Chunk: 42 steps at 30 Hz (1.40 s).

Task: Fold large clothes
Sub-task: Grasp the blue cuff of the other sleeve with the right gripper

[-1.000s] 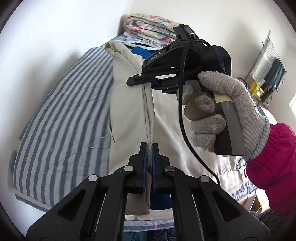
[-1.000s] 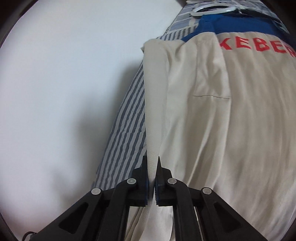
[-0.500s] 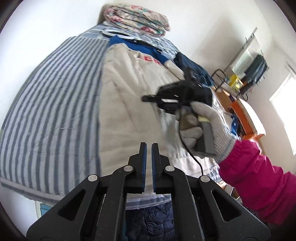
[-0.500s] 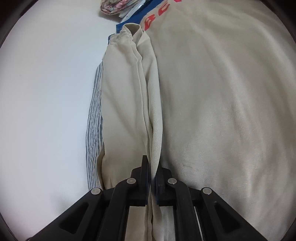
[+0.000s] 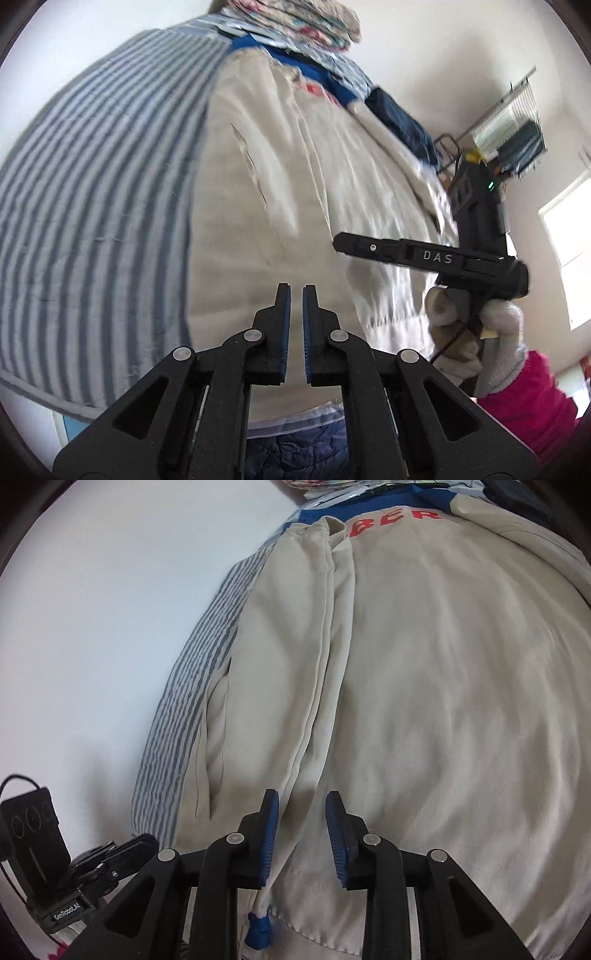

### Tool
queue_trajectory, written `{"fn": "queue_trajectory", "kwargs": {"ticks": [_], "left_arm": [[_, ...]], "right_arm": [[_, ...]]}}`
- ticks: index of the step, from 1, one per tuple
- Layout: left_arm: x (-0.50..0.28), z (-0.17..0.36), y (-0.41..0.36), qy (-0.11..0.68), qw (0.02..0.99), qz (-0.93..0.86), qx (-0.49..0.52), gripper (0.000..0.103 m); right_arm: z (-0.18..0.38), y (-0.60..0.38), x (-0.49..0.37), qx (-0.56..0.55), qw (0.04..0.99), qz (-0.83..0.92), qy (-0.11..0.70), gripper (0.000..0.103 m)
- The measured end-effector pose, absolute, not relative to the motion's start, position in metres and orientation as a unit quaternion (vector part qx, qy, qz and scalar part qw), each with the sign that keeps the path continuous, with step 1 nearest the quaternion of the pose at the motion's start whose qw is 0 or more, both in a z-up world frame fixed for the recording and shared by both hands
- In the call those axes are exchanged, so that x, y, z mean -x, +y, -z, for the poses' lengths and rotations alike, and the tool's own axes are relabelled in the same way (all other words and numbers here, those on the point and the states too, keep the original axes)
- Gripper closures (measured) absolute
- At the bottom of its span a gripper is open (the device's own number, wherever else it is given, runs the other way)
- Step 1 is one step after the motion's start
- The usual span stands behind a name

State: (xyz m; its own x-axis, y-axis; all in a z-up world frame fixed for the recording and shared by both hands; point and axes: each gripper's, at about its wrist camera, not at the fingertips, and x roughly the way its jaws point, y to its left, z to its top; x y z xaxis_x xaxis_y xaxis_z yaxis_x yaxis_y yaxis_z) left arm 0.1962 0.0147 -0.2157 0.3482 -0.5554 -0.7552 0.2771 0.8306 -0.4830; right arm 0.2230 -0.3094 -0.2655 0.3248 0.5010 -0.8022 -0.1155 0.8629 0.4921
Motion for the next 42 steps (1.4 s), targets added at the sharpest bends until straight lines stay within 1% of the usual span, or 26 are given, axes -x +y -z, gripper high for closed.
{"fn": "queue_trajectory", "kwargs": {"ticks": [2, 4, 5, 8, 11, 13, 14, 15, 16, 17, 18, 19, 20, 21, 22, 26, 28, 33, 36, 39, 42], "left_arm": [[-0.193, 0.233, 0.004, 0.529, 0.801, 0.257, 0.114, 0.1], [-0.194, 0.257, -0.002, 0.559, 0.791, 0.235, 0.086, 0.1], [-0.195, 0.265, 0.0, 0.564, 0.787, 0.232, 0.089, 0.1], [-0.202, 0.268, 0.008, 0.573, 0.776, 0.233, 0.121, 0.1], [-0.196, 0.257, 0.006, 0.564, 0.786, 0.225, 0.112, 0.101], [-0.189, 0.241, 0.004, 0.549, 0.794, 0.233, 0.116, 0.1], [-0.186, 0.232, 0.0, 0.539, 0.798, 0.241, 0.122, 0.1], [-0.183, 0.219, -0.005, 0.525, 0.804, 0.25, 0.125, 0.1], [-0.181, 0.209, -0.009, 0.513, 0.81, 0.257, 0.123, 0.099], [-0.179, 0.197, -0.014, 0.497, 0.818, 0.265, 0.119, 0.096], [-0.181, 0.186, -0.02, 0.483, 0.824, 0.272, 0.118, 0.088], [-0.181, 0.177, -0.024, 0.472, 0.828, 0.278, 0.12, 0.071], [-0.181, 0.171, -0.027, 0.464, 0.83, 0.284, 0.124, 0.061], [-0.182, 0.163, -0.033, 0.455, 0.831, 0.292, 0.132, 0.046], [-0.183, 0.158, -0.038, 0.45, 0.83, 0.298, 0.139, 0.044], [-0.19, 0.145, -0.056, 0.448, 0.818, 0.32, 0.164, 0.044], [-0.192, 0.143, -0.062, 0.45, 0.816, 0.322, 0.167, 0.044], [-0.198, 0.153, -0.072, 0.466, 0.806, 0.316, 0.18, 0.044], [-0.203, 0.161, -0.074, 0.475, 0.804, 0.306, 0.186, 0.044], [-0.207, 0.167, -0.076, 0.48, 0.801, 0.302, 0.195, 0.044], [-0.21, 0.168, -0.08, 0.48, 0.801, 0.302, 0.192, 0.044]], "right_arm": [[0.266, -0.303, -0.215, -0.138, 0.804, -0.185, 0.548, 0.075], [0.271, -0.303, -0.211, -0.13, 0.805, -0.179, 0.551, 0.075], [0.274, -0.307, -0.21, -0.136, 0.803, -0.176, 0.552, 0.075], [0.275, -0.326, -0.204, -0.152, 0.803, -0.172, 0.55, 0.075], [0.268, -0.336, -0.192, -0.149, 0.815, -0.167, 0.535, 0.072], [0.251, -0.351, -0.178, -0.144, 0.834, -0.159, 0.508, 0.063], [0.241, -0.362, -0.169, -0.14, 0.847, -0.151, 0.49, 0.062], [0.233, -0.372, -0.164, -0.138, 0.857, -0.144, 0.475, 0.056], [0.224, -0.385, -0.156, -0.137, 0.866, -0.135, 0.462, 0.048], [0.218, -0.396, -0.152, -0.135, 0.874, -0.124, 0.45, 0.044], [0.208, -0.412, -0.143, -0.132, 0.883, -0.111, 0.437, 0.038], [0.2, -0.426, -0.136, -0.127, 0.89, -0.096, 0.428, 0.035], [0.193, -0.44, -0.13, -0.12, 0.896, -0.08, 0.421, 0.035], [0.188, -0.451, -0.126, -0.115, 0.9, -0.064, 0.416, 0.035], [0.181, -0.468, -0.12, -0.11, 0.904, -0.045, 0.412, 0.035], [0.166, -0.532, -0.104, -0.109, 0.904, 0.023, 0.412, 0.034], [0.164, -0.566, -0.097, -0.125, 0.899, 0.048, 0.417, 0.032], [0.171, -0.662, -0.074, -0.201, 0.885, 0.122, 0.402, 0.032], [0.187, -0.718, -0.069, -0.274, 0.866, 0.16, 0.387, 0.032], [0.205, -0.767, -0.062, -0.356, 0.843, 0.168, 0.367, 0.03], [0.219, -0.795, -0.065, -0.41, 0.826, 0.162, 0.351, 0.03]]}}
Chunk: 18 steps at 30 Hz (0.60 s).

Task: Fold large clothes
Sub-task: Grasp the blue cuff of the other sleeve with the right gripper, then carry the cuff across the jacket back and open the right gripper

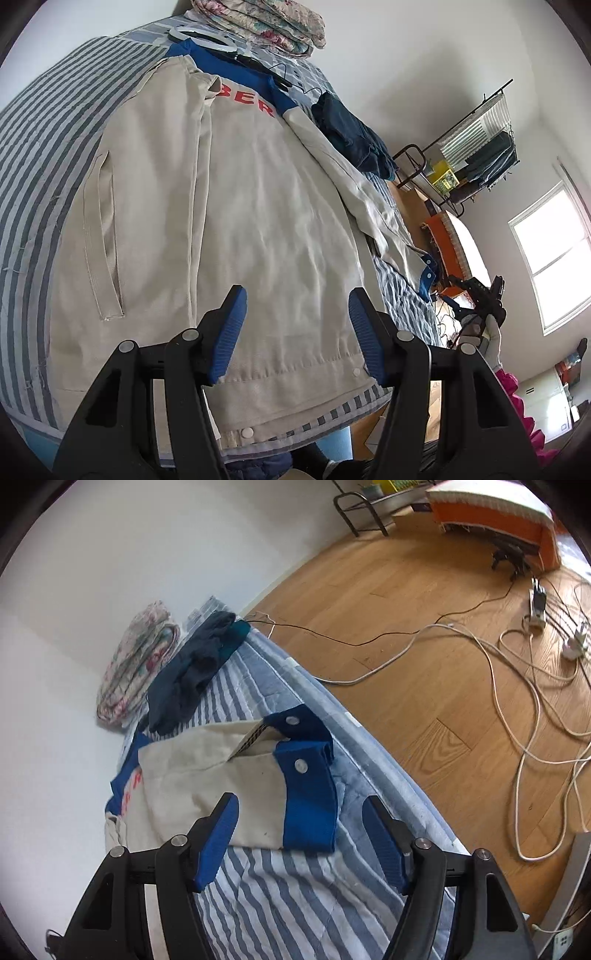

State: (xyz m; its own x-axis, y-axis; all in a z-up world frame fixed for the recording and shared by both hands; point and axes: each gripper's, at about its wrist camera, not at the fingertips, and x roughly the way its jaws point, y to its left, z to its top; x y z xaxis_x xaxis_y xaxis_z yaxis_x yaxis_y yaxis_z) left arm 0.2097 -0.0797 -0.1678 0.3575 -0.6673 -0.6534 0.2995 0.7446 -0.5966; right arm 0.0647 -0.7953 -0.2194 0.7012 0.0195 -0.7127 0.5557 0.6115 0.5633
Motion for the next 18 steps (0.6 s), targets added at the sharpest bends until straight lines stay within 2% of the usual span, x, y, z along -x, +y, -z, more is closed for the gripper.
{"fn": "queue_trajectory", "kwargs": {"ticks": [6, 13, 14, 15, 17, 18], "left_arm": [[-0.213, 0.171, -0.09, 0.484, 0.8, 0.305, 0.179, 0.044], [-0.213, 0.171, -0.092, 0.481, 0.803, 0.306, 0.172, 0.044], [-0.213, 0.17, -0.091, 0.481, 0.804, 0.305, 0.173, 0.044], [-0.213, 0.17, -0.091, 0.481, 0.804, 0.304, 0.173, 0.044], [-0.212, 0.169, -0.091, 0.479, 0.804, 0.306, 0.174, 0.044], [-0.212, 0.167, -0.091, 0.477, 0.805, 0.306, 0.173, 0.044]], "right_arm": [[0.238, -0.812, -0.094, -0.43, 0.818, 0.154, 0.351, 0.031], [0.255, -0.811, -0.125, -0.421, 0.814, 0.147, 0.372, 0.04], [0.258, -0.81, -0.128, -0.417, 0.814, 0.151, 0.375, 0.043], [0.26, -0.808, -0.13, -0.41, 0.815, 0.155, 0.378, 0.056], [0.257, -0.802, -0.133, -0.389, 0.824, 0.165, 0.377, 0.068], [0.253, -0.798, -0.134, -0.372, 0.832, 0.167, 0.377, 0.082]]}}
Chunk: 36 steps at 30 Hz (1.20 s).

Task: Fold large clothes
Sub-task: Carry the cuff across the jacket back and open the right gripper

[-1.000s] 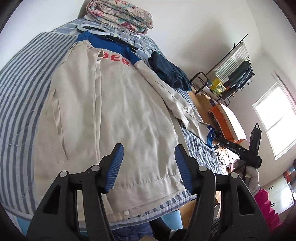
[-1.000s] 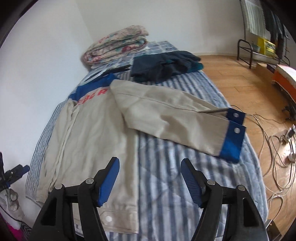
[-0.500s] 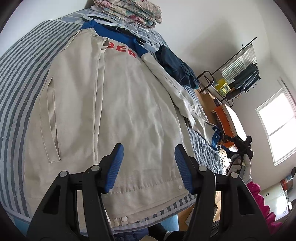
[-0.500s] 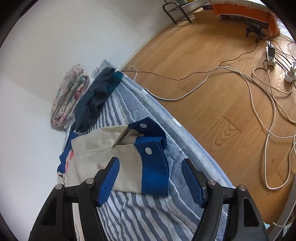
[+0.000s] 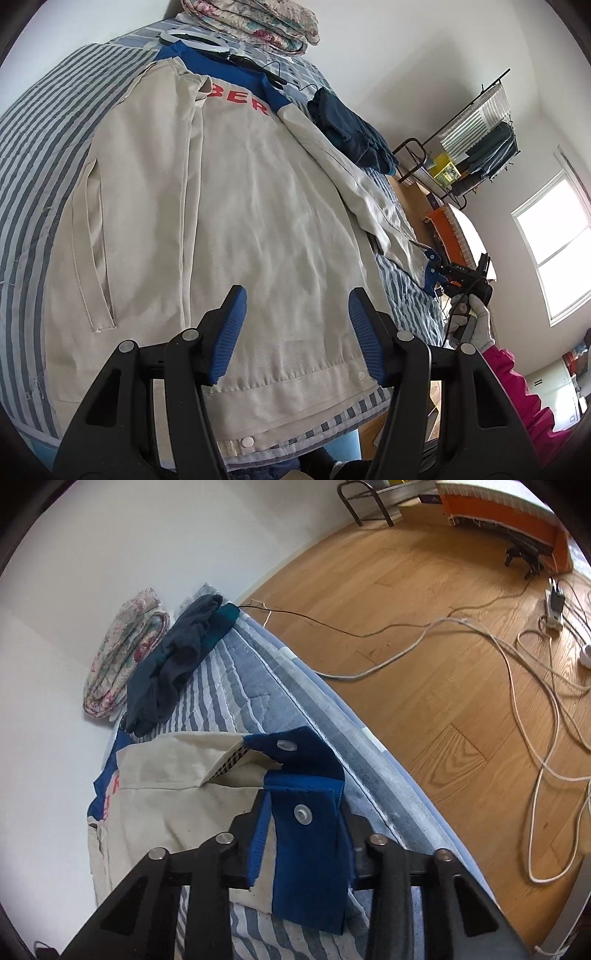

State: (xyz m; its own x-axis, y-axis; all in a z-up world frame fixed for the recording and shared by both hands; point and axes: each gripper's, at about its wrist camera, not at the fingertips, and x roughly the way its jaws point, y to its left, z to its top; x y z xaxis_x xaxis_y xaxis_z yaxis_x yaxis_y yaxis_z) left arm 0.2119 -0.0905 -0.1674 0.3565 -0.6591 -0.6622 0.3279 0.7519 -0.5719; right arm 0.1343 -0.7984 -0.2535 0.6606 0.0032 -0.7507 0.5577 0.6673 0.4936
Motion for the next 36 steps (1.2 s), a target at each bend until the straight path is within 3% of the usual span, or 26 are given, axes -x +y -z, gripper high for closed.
{"fn": "queue_trajectory", "kwargs": {"ticks": [1, 2, 11, 19, 29, 33, 35, 36], "left_arm": [[-0.211, 0.166, -0.09, 0.474, 0.807, 0.307, 0.171, 0.044], [-0.21, 0.164, -0.09, 0.471, 0.81, 0.307, 0.169, 0.044], [-0.207, 0.16, -0.08, 0.465, 0.813, 0.306, 0.172, 0.044], [-0.213, 0.159, -0.056, 0.459, 0.814, 0.286, 0.213, 0.044], [-0.223, 0.178, -0.038, 0.479, 0.797, 0.262, 0.259, 0.044], [-0.223, 0.19, -0.046, 0.501, 0.78, 0.271, 0.259, 0.044], [-0.222, 0.197, -0.053, 0.511, 0.774, 0.276, 0.251, 0.043], [-0.221, 0.201, -0.057, 0.518, 0.772, 0.276, 0.244, 0.041]], "right_arm": [[0.248, -0.794, -0.135, -0.355, 0.838, 0.166, 0.379, 0.096], [0.24, -0.789, -0.136, -0.334, 0.846, 0.166, 0.381, 0.097], [0.16, -0.719, -0.121, -0.183, 0.91, 0.144, 0.343, 0.098], [0.114, -0.575, -0.112, -0.02, 0.951, 0.005, 0.307, 0.098], [0.193, -0.377, -0.083, 0.19, 0.876, -0.243, 0.371, 0.099], [0.235, -0.353, -0.078, 0.243, 0.835, -0.273, 0.411, 0.098], [0.239, -0.359, -0.078, 0.238, 0.83, -0.274, 0.424, 0.095], [0.236, -0.367, -0.078, 0.222, 0.827, -0.282, 0.432, 0.084]]}}
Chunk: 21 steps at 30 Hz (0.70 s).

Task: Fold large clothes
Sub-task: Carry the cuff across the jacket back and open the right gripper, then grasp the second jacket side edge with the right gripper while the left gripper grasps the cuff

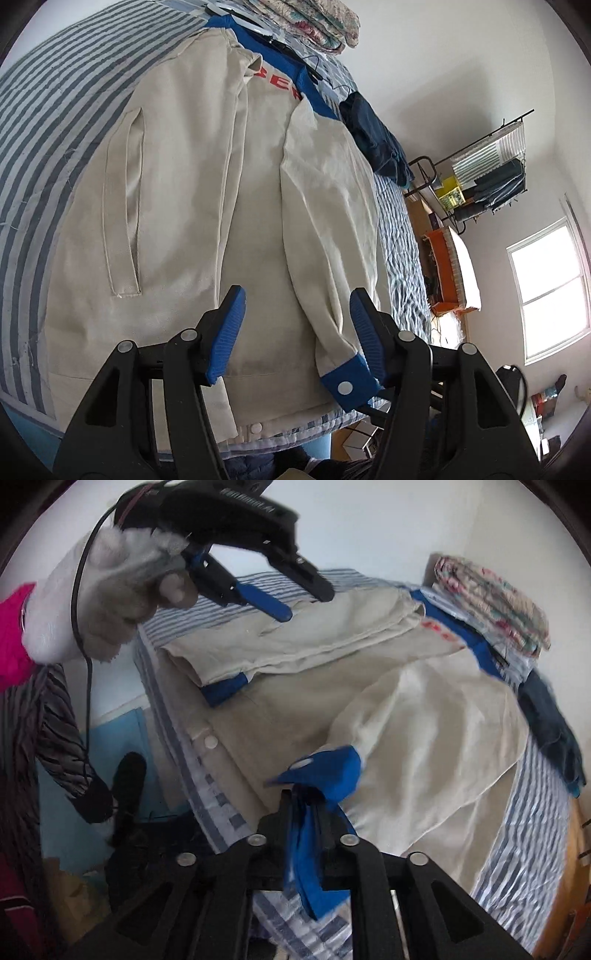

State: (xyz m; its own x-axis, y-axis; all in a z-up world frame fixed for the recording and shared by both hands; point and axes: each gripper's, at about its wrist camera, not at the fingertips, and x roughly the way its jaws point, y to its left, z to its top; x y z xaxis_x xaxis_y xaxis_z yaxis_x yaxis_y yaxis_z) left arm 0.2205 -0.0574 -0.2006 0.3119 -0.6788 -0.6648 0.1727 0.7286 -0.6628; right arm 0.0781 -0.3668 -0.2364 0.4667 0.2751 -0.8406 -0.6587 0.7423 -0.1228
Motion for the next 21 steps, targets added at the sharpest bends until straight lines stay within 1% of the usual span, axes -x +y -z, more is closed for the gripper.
{"fn": "queue_trajectory", "kwargs": {"ticks": [1, 2, 3, 4, 6, 9, 11, 12, 14, 15, 18, 21], "left_arm": [[-0.219, 0.206, -0.062, 0.526, 0.767, 0.277, 0.24, 0.041], [-0.219, 0.211, -0.066, 0.535, 0.76, 0.28, 0.24, 0.041], [-0.218, 0.216, -0.069, 0.542, 0.753, 0.282, 0.243, 0.041], [-0.217, 0.221, -0.073, 0.55, 0.744, 0.284, 0.251, 0.041], [-0.215, 0.231, -0.08, 0.565, 0.724, 0.29, 0.268, 0.041], [-0.211, 0.234, -0.095, 0.573, 0.721, 0.295, 0.256, 0.041], [-0.207, 0.235, -0.107, 0.579, 0.723, 0.294, 0.236, 0.041], [-0.206, 0.236, -0.112, 0.584, 0.72, 0.296, 0.23, 0.041], [-0.2, 0.238, -0.119, 0.594, 0.713, 0.298, 0.223, 0.041], [-0.196, 0.237, -0.122, 0.597, 0.708, 0.303, 0.224, 0.041], [-0.183, 0.231, -0.135, 0.594, 0.715, 0.316, 0.192, 0.041], [-0.175, 0.238, -0.149, 0.598, 0.724, 0.31, 0.148, 0.041]], "right_arm": [[0.231, -0.377, -0.079, 0.198, 0.828, -0.294, 0.435, 0.074], [0.224, -0.387, -0.079, 0.175, 0.83, -0.306, 0.433, 0.066], [0.217, -0.396, -0.08, 0.156, 0.83, -0.316, 0.432, 0.061], [0.21, -0.405, -0.078, 0.133, 0.828, -0.331, 0.432, 0.049], [0.199, -0.426, -0.082, 0.086, 0.834, -0.347, 0.421, 0.04], [0.191, -0.458, -0.1, 0.013, 0.847, -0.335, 0.412, 0.04], [0.195, -0.478, -0.122, -0.025, 0.861, -0.281, 0.423, 0.04], [0.201, -0.487, -0.133, -0.043, 0.864, -0.257, 0.43, 0.042], [0.219, -0.507, -0.162, -0.091, 0.86, -0.203, 0.46, 0.059], [0.228, -0.513, -0.173, -0.114, 0.854, -0.187, 0.472, 0.06], [0.255, -0.529, -0.204, -0.175, 0.835, -0.159, 0.497, 0.06], [0.276, -0.528, -0.225, -0.194, 0.82, -0.157, 0.515, 0.06]]}}
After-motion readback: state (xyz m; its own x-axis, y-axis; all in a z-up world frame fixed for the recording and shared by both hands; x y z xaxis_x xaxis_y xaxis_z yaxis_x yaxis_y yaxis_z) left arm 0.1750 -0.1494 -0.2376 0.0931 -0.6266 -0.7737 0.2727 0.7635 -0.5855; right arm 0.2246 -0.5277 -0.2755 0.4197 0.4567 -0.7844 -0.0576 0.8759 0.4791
